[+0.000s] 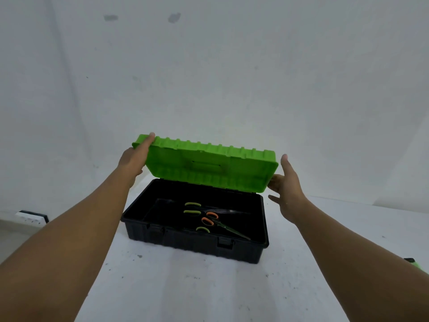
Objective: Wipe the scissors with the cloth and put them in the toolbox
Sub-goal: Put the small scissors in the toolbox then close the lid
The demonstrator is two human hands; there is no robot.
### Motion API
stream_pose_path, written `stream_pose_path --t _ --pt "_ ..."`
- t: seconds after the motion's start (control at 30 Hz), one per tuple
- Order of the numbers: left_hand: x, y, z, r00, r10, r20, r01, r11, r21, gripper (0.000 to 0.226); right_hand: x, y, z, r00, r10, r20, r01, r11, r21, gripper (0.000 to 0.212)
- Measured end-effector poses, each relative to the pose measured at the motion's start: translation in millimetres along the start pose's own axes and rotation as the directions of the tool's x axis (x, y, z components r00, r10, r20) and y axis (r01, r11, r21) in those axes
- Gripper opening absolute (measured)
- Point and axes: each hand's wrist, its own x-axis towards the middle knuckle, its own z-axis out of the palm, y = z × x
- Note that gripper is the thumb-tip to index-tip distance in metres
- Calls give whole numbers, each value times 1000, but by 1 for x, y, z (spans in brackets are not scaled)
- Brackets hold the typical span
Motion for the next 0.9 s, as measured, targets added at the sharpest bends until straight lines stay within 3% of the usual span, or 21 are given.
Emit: stream_pose_path --t 0.1,0.17,0.23,0.37,0.53,0.9 --pt "-10 -12 -10 1000 24 -12 -24 999 35 91 -18 0 5 998 -58 10 59 996 -72 54" --pt "-18 -19 -17 999 43 -6 -42 997 67 88 -27 5 5 995 -92 -32 87 990 -115 37" --pt "-26 -28 -27 998 66 5 -66 993 101 84 -34 11 5 987 -152 -51 143 979 -146 33" --pt "-42 -50 -41 990 137 33 -141 970 198 63 -53 25 5 975 -221 -17 215 961 -176 46" --pt "-67 -74 -43 986 155 54 -164 952 259 48 -71 57 4 958 -284 42 279 886 -371 62" --pt "-92 -123 -36 996 37 83 -55 971 233 62 -89 93 -6 962 -254 100 267 795 -544 83"
